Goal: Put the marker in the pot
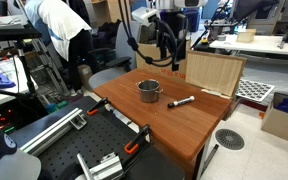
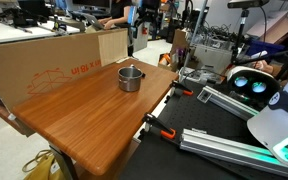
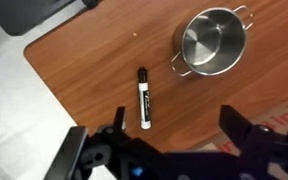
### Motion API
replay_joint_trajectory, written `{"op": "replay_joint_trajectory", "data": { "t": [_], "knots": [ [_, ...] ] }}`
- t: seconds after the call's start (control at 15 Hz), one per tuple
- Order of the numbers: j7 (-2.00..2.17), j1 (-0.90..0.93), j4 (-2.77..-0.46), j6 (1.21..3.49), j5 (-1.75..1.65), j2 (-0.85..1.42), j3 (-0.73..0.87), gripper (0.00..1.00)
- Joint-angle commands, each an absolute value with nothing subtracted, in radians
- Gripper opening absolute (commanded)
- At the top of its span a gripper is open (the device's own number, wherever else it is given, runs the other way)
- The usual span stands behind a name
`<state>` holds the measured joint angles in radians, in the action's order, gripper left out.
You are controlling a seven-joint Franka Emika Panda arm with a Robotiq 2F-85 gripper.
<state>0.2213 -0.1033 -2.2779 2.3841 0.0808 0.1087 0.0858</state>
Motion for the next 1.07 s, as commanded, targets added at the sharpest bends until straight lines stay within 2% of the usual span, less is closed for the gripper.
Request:
{"op": "replay_joint_trajectory", "data": {
  "t": [0.0,1.0],
  "knots": [
    [0.289,-0.093,-2.190,2.420,0.102,0.231,0.094,1.00],
    [0.467,-0.019,-1.892,2.432,0.047,0.652,0.176,1.00]
  ]
}}
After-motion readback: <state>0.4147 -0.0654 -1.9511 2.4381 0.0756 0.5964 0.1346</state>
